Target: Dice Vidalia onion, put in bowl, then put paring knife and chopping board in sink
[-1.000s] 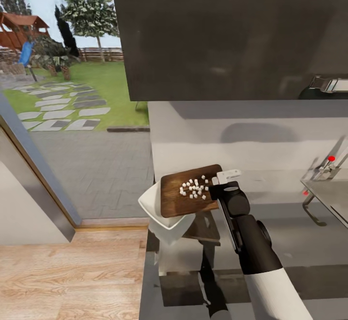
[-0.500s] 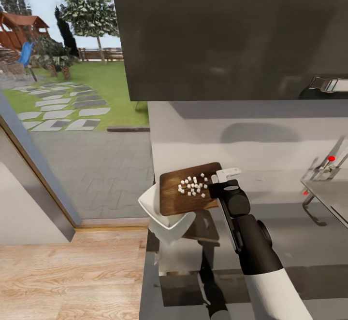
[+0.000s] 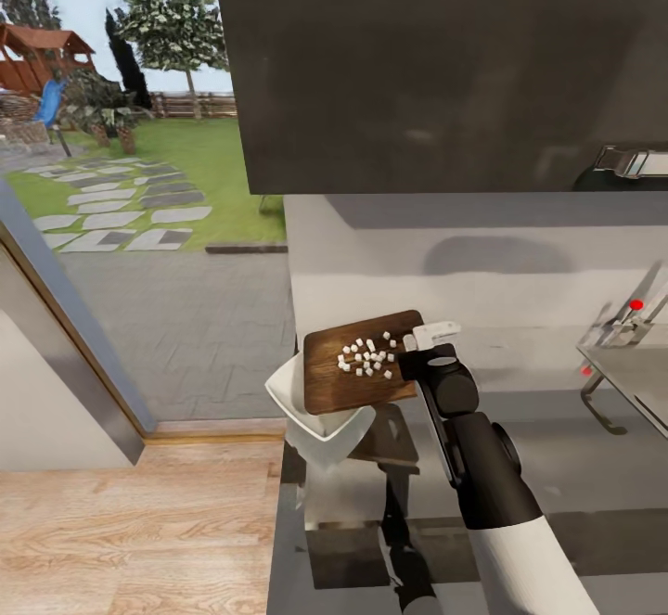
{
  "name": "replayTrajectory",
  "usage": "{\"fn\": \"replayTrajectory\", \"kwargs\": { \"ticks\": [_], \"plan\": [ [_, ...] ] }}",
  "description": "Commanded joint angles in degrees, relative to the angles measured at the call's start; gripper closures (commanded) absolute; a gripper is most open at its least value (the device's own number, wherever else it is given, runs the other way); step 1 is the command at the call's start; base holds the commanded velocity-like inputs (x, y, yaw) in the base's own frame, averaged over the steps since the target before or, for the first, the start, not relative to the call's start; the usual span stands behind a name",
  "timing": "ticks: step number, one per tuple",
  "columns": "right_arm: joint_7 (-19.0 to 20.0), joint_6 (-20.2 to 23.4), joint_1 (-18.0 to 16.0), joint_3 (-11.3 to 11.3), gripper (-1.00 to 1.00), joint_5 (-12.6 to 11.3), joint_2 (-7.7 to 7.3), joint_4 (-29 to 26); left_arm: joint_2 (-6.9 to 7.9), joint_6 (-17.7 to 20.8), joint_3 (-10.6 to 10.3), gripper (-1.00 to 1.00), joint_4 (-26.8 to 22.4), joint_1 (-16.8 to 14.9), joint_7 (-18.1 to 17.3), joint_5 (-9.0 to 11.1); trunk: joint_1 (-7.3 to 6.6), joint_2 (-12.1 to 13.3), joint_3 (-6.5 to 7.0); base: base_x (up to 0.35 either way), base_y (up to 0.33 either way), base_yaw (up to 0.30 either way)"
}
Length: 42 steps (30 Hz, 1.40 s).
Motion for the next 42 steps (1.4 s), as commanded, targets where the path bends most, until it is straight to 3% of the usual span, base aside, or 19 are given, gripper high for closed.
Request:
{"fn": "replayTrajectory", "kwargs": {
  "ticks": [1,17,29,42],
  "plan": [
    [-0.54,0.25,-0.05,0.08,1.00,-0.34,0.00,-0.03,0.08,-0.10,-0.29,-1.00,-0.06,0.01,0.22,0.40,0.04,-0.11,-0.10,0.000,0.000,0.000],
    [-0.58,0.25,-0.05,0.08,1.00,-0.32,0.09,-1.93,0.08,-0.10,-0.29,-1.00,-0.06,0.01,0.22,0.40,0.04,-0.11,-0.10,-0.038,0.000,0.000],
    [-0.62,0.25,-0.05,0.15,1.00,1.09,0.15,-1.93,0.08,-0.10,-0.29,-1.00,-0.06,0.01,0.22,0.40,0.04,-0.11,0.03,0.000,0.000,0.000],
    [-0.62,0.25,-0.05,0.17,1.00,1.17,1.30,-0.95,0.08,-0.10,-0.29,-1.00,-0.15,0.01,0.22,0.40,0.04,-0.11,0.18,0.000,0.000,0.000]
  ]
}}
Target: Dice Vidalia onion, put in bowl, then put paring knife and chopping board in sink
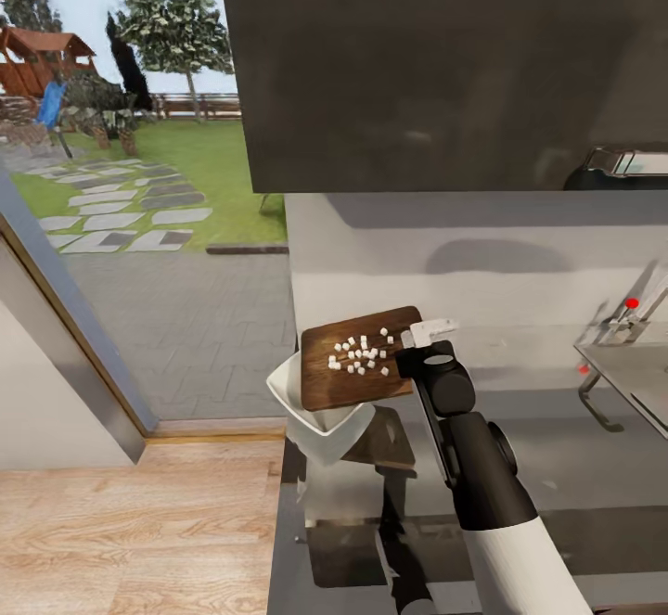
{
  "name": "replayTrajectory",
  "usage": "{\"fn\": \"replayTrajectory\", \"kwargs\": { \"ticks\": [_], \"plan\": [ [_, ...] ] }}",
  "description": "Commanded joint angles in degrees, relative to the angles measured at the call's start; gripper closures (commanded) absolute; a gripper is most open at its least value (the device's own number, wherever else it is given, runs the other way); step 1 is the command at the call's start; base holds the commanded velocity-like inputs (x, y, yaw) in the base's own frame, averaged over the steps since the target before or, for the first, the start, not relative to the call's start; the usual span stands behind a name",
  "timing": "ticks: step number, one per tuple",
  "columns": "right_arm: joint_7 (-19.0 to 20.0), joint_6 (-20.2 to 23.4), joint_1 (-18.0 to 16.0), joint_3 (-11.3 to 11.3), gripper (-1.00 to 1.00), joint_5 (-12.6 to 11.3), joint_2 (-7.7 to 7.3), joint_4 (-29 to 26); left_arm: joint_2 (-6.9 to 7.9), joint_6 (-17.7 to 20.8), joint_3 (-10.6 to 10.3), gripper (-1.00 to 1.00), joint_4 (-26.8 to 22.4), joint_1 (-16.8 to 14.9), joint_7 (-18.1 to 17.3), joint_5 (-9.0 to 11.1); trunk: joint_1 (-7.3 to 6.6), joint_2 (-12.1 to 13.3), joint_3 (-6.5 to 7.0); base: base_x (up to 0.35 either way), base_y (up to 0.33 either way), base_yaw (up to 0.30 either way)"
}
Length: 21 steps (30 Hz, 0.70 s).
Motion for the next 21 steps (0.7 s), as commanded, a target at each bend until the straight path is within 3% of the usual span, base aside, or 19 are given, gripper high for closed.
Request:
{"fn": "replayTrajectory", "kwargs": {
  "ticks": [1,21],
  "plan": [
    [-0.61,0.24,-0.06,0.08,1.00,-0.45,0.01,-0.01,0.08,-0.10,-0.29,-1.00,-0.06,0.00,0.22,0.40,0.04,-0.11,-0.10,0.000,0.000,0.000],
    [-0.61,0.33,-0.06,0.08,1.00,2.14,0.03,0.05,0.08,-0.10,-0.29,-1.00,-0.04,0.00,0.22,0.40,0.04,-0.11,-0.10,0.000,0.000,0.000]
  ]
}}
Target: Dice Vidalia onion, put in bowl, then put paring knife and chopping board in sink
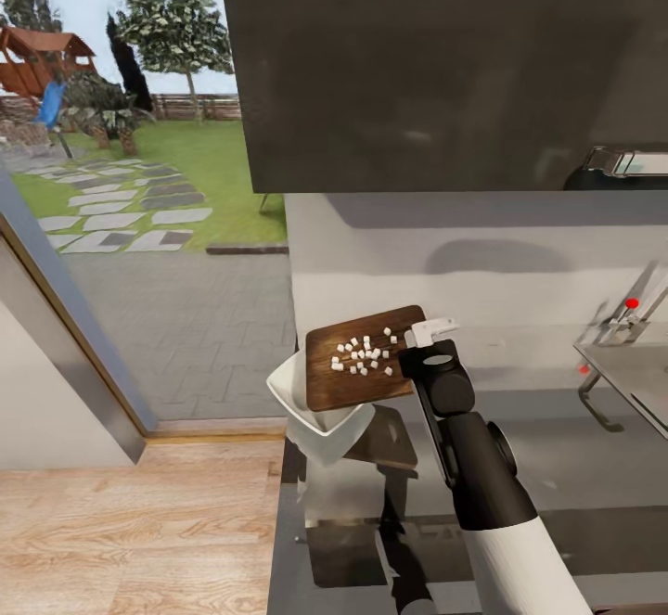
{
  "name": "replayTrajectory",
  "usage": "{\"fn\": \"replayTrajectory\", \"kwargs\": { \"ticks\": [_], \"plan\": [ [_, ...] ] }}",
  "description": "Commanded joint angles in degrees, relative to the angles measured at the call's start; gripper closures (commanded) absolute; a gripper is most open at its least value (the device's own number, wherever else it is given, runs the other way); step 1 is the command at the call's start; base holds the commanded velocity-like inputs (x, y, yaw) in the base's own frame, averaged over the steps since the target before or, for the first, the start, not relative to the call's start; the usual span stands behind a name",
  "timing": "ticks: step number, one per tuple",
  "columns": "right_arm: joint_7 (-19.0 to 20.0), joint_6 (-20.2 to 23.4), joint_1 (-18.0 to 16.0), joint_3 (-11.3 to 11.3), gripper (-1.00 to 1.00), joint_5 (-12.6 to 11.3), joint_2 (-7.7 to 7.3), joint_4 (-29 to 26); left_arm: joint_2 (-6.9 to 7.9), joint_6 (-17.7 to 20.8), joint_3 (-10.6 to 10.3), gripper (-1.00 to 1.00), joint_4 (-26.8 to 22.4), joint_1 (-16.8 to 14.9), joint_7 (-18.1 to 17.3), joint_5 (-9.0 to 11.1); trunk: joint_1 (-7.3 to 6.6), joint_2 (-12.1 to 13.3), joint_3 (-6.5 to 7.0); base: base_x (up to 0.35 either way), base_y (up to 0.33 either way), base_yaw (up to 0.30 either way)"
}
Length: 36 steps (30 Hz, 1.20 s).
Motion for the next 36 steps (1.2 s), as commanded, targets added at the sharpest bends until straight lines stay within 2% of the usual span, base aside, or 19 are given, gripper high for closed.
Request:
{"fn": "replayTrajectory", "kwargs": {
  "ticks": [1,13,23,36],
  "plan": [
    [-0.60,0.24,-0.06,0.08,1.00,-0.51,0.01,-0.02,0.08,-0.11,-0.29,-1.00,-0.04,0.00,0.22,0.40,0.04,-0.11,-0.10,0.000,0.000,0.000],
    [-0.75,0.31,-0.06,0.16,1.00,-0.48,0.15,0.02,0.08,-0.11,-0.29,-1.00,0.01,0.00,0.22,0.40,0.04,-0.11,-0.10,0.000,0.000,0.000],
    [-3.43,0.26,-0.06,0.17,1.00,-0.48,0.15,1.03,0.08,-0.11,-0.29,-1.00,0.01,0.00,0.22,0.40,0.04,-0.11,-0.10,0.000,0.000,0.000],
    [-3.64,0.28,-0.06,0.22,1.00,-0.48,0.15,1.07,0.08,-0.11,-0.29,-1.00,0.01,0.00,0.22,0.40,0.04,-0.11,-0.10,0.000,0.000,0.000]
  ]
}}
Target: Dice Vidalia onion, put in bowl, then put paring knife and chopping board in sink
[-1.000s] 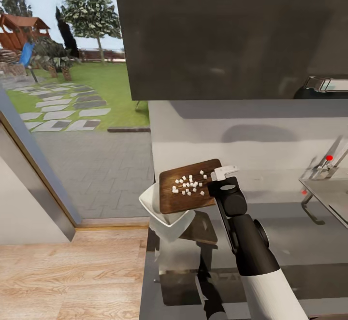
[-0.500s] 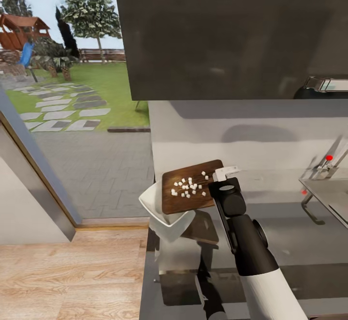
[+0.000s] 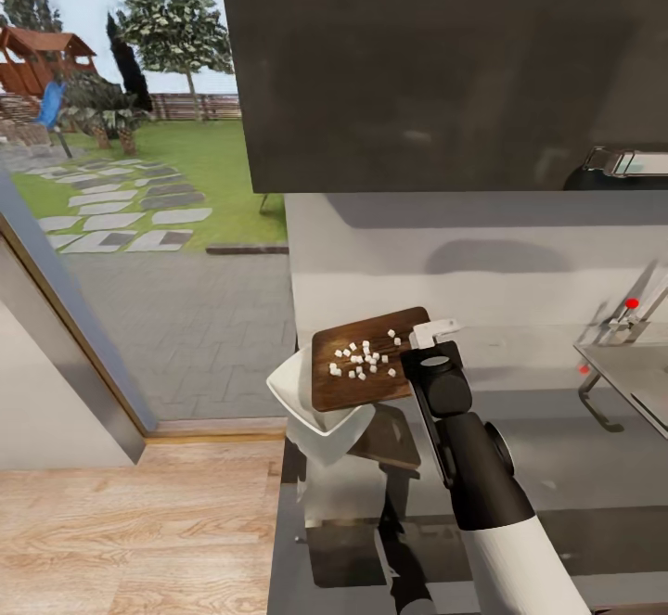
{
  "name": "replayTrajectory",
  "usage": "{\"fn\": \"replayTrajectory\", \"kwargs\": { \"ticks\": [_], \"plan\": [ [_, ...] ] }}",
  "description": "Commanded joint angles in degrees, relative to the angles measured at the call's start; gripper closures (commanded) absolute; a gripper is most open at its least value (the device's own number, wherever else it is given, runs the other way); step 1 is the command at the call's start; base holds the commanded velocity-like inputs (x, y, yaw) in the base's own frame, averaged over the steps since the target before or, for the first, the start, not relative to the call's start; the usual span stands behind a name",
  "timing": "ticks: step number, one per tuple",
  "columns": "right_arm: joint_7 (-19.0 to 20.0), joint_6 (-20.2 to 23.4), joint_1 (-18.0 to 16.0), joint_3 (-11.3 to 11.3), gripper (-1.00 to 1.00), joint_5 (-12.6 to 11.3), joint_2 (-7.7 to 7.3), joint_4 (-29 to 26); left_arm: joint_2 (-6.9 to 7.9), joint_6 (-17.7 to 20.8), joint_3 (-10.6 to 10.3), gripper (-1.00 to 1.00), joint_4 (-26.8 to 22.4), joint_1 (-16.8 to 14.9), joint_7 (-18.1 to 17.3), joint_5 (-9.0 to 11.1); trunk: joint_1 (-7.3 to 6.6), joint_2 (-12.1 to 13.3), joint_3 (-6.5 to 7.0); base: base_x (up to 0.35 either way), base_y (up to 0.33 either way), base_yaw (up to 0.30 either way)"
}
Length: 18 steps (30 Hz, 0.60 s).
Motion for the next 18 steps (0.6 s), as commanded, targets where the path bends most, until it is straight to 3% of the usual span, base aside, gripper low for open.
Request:
{"fn": "replayTrajectory", "kwargs": {
  "ticks": [1,7,12,18],
  "plan": [
    [-0.61,0.23,-0.06,0.10,1.00,-0.49,0.00,-0.02,0.08,-0.10,-0.29,-1.00,-0.06,0.01,0.22,0.40,0.04,-0.11,-0.10,0.000,0.000,0.000],
    [-0.61,0.21,-0.06,0.12,1.00,-0.35,0.00,-0.09,0.08,-0.10,-0.29,-1.00,-0.06,0.01,0.22,0.40,0.04,-0.11,-0.10,0.000,0.052,0.000],
    [-0.63,0.19,-0.06,0.12,1.00,1.60,0.00,-0.10,0.08,-0.10,-0.29,-1.00,-0.06,0.01,0.22,0.40,0.04,-0.11,-0.10,0.000,0.035,0.000],
    [-0.63,0.21,-0.06,0.17,1.00,2.11,0.00,-0.10,0.08,-0.10,-0.29,-1.00,-0.06,0.01,0.22,0.40,0.04,-0.11,-0.10,0.000,0.001,0.000]
  ]
}}
